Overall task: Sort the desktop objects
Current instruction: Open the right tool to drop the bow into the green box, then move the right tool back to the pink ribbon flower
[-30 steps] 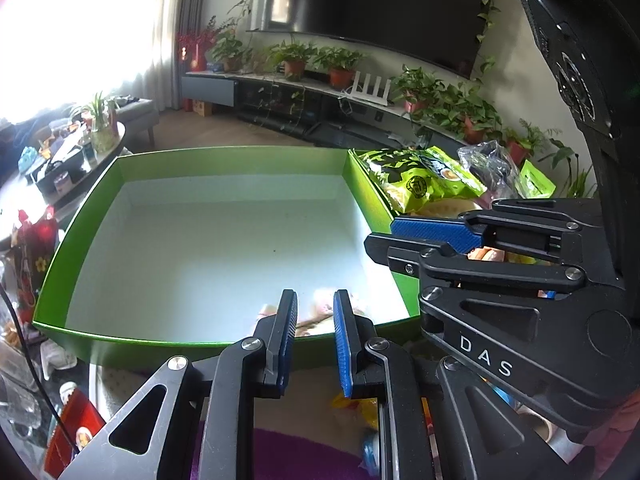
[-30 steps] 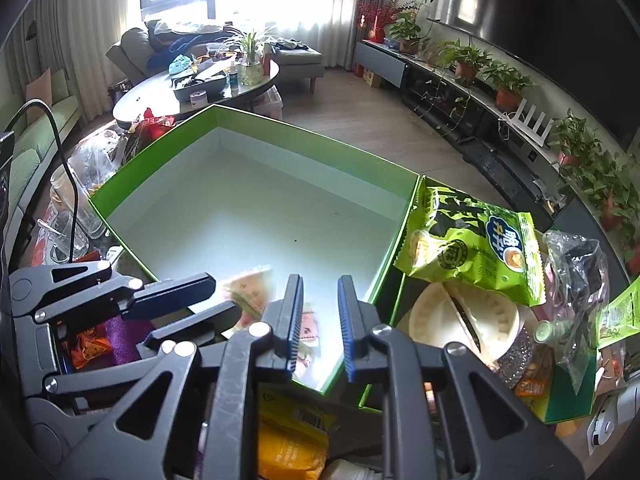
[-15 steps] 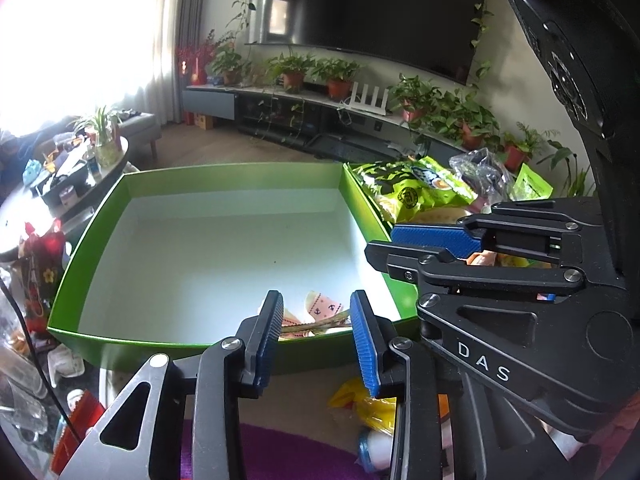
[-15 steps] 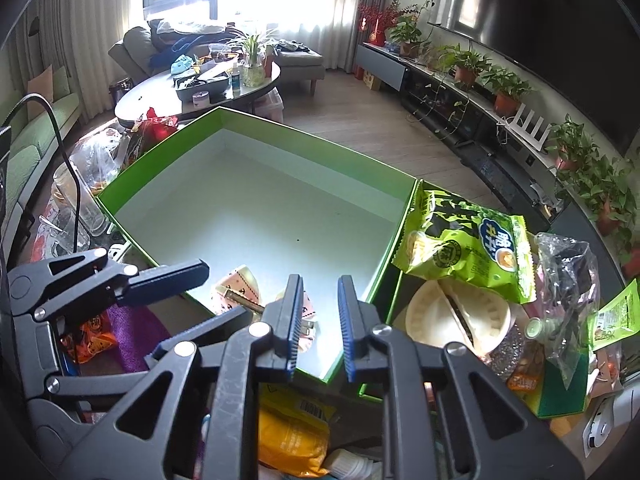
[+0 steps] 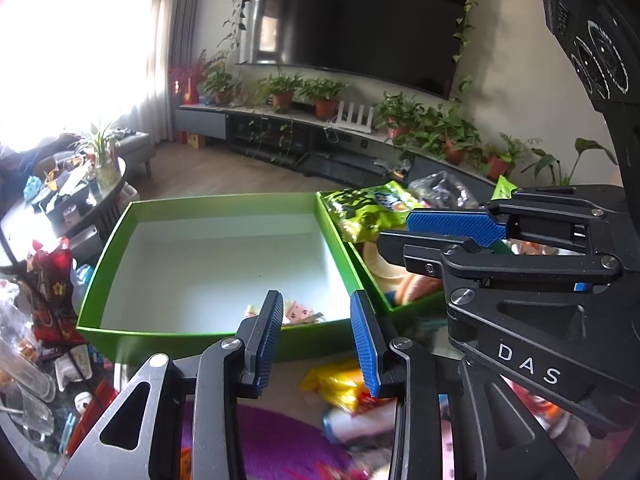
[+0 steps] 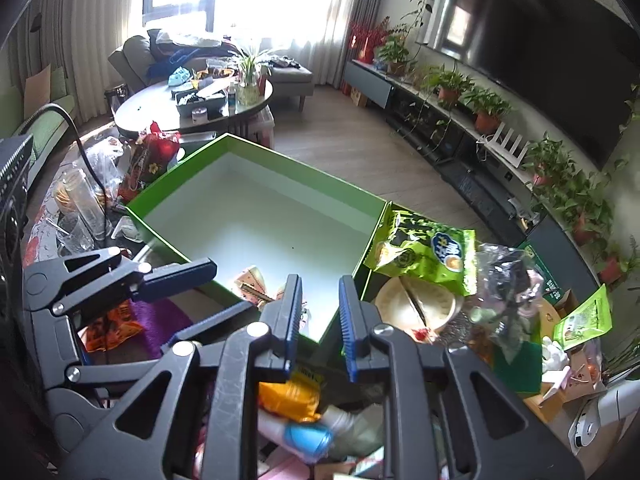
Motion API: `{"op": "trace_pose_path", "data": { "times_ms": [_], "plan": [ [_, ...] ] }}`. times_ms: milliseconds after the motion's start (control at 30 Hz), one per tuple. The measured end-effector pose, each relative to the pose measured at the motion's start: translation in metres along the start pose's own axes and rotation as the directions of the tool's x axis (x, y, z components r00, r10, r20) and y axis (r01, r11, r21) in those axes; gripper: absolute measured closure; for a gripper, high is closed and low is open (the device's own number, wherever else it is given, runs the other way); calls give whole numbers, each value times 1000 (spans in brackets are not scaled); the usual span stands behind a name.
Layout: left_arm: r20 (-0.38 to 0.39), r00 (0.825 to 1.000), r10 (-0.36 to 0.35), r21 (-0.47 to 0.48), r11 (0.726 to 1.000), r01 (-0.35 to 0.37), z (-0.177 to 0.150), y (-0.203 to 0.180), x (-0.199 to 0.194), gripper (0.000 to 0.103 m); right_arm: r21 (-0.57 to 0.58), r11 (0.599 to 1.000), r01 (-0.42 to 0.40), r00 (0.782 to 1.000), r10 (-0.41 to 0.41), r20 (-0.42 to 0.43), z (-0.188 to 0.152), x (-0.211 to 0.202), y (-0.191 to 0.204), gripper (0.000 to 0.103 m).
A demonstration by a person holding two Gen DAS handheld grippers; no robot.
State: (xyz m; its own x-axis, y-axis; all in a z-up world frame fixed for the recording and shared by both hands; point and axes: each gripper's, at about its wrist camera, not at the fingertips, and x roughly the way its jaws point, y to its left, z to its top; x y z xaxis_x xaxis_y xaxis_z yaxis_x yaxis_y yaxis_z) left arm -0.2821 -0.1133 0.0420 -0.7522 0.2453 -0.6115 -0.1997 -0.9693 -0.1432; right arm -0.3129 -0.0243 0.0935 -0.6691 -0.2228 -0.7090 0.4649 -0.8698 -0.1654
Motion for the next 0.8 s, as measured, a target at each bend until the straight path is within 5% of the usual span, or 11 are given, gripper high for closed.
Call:
{"op": "trace_pose_path", "data": {
  "times_ms": [167,267,800],
  "plan": [
    [20,1000,0,2,1000,0,-3,-9,-28,68,16,1000,-9,1000,8,24,-12,-28,3,81],
    [29,1000,-6,11,1000,5,-10,-17,-42,59,34,999,-20,999,19,34,-23,-45,1,80],
    [8,1000,-29,35,999,28,-60,-60,-96,59,78,994,-72,995,67,72,-94,-114,6,72]
  ]
}}
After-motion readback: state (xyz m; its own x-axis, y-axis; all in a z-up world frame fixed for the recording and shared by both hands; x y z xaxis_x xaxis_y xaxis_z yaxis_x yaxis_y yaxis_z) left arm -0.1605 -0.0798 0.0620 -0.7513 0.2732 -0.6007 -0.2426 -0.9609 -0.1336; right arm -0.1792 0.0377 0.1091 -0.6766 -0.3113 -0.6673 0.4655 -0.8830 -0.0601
